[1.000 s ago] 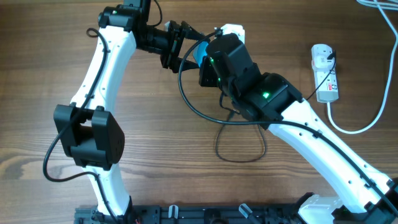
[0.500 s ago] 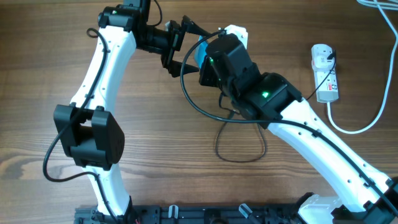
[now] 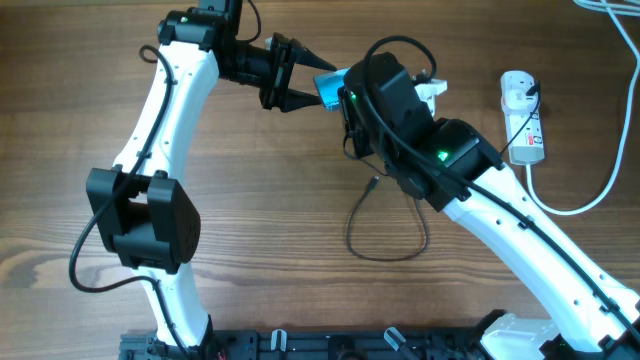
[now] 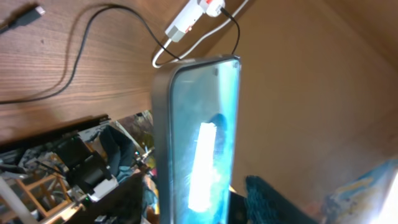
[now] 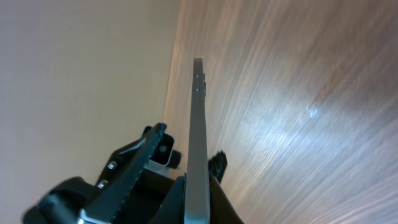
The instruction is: Plug charger to phone and switch on socket
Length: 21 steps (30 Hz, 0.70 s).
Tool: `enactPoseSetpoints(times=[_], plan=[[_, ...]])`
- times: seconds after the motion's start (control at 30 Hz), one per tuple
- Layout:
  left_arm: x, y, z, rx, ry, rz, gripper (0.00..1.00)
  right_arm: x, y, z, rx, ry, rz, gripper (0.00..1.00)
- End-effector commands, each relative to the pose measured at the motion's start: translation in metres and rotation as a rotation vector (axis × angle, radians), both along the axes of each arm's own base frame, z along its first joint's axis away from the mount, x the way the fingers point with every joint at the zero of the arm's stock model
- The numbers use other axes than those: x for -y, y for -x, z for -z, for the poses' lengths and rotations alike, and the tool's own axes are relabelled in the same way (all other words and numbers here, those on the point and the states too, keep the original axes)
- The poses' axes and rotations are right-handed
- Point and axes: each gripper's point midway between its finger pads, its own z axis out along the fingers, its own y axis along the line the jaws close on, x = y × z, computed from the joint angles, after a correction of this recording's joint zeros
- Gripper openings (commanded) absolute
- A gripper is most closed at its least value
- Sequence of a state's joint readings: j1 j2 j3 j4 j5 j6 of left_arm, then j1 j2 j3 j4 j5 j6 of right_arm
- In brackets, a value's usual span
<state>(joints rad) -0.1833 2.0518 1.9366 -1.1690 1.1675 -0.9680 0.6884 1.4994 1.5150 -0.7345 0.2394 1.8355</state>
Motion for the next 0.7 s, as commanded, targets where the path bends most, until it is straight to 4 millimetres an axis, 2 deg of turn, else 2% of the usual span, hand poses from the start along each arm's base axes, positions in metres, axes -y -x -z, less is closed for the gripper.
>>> enactPoseSetpoints(times=[0.0,0.1,0.3,0.53,0.67], plan=[[0.007,0.005,-0.015,-0.032,0.092,0.027,0.53,-0.003,0.005,-0.016,-0.036,-0.165,0.081,0.04],[0.007,0.005,-0.016,-0.034,0.097,0.028,0.53,-0.004,0.009,-0.012,-0.076,-0.208,0.111,0.04],[0.008,0.006,-0.016,-0.034,0.097,0.029,0.40,-0.007,0.005,-0.018,-0.055,-0.231,0.105,0.04],[0.012,0.009,-0.016,-0.034,0.096,0.041,0.29,-0.012,0.004,-0.021,-0.050,-0.252,0.090,0.04],[0.012,0.009,-0.016,-0.034,0.096,0.041,0.28,-0.012,0.004,-0.020,-0.052,-0.249,0.091,0.04]])
